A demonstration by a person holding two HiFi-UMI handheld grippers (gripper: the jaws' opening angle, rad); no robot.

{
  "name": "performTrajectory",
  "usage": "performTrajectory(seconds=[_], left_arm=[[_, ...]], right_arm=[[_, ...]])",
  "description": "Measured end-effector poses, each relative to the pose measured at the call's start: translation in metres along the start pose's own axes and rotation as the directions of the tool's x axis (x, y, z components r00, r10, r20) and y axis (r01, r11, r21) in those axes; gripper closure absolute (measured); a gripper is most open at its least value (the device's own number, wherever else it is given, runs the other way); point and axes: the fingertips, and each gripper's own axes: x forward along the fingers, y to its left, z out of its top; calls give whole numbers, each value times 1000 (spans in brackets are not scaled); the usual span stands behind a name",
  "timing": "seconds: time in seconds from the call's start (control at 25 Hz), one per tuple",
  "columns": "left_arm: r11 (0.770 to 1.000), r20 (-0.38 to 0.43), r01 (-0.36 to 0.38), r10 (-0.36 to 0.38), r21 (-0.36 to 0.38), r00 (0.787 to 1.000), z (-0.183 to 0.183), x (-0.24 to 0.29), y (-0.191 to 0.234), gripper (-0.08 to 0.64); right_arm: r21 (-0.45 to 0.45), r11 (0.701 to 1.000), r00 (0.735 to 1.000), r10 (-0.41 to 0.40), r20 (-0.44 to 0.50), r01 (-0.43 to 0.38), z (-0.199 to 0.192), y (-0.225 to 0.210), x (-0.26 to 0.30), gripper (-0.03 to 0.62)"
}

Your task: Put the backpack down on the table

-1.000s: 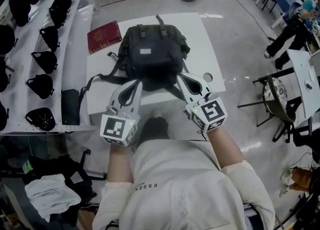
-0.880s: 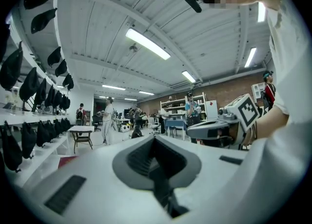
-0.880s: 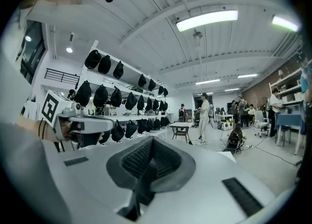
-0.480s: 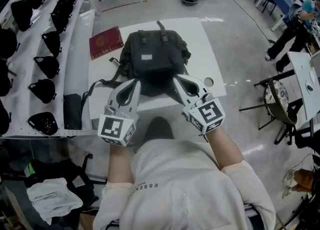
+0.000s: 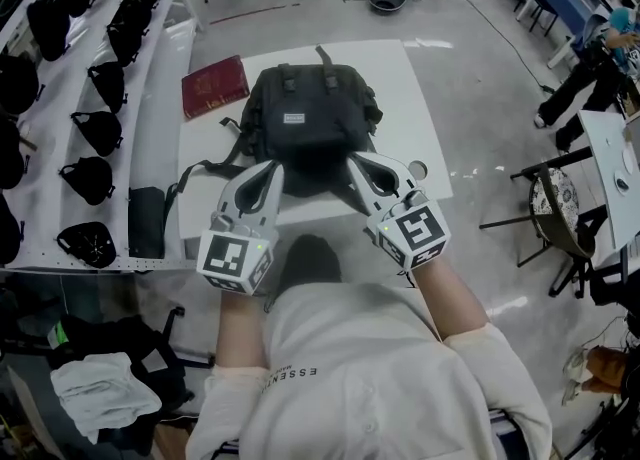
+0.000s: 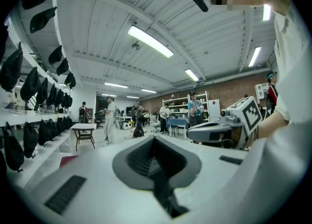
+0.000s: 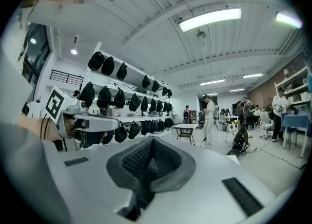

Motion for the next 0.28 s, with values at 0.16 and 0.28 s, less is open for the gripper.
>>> performTrajectory(seconds=[0.16, 0.28], left_arm=[[1000, -9, 6, -6, 0, 1000, -2, 4, -4, 557], [1000, -13, 11, -11, 3, 1000, -4, 7, -7, 557]], right_arm=[[6, 1000, 1000, -7, 4, 7, -1, -5, -1, 578], [12, 1000, 1000, -8, 4, 8, -4, -8, -1, 578]])
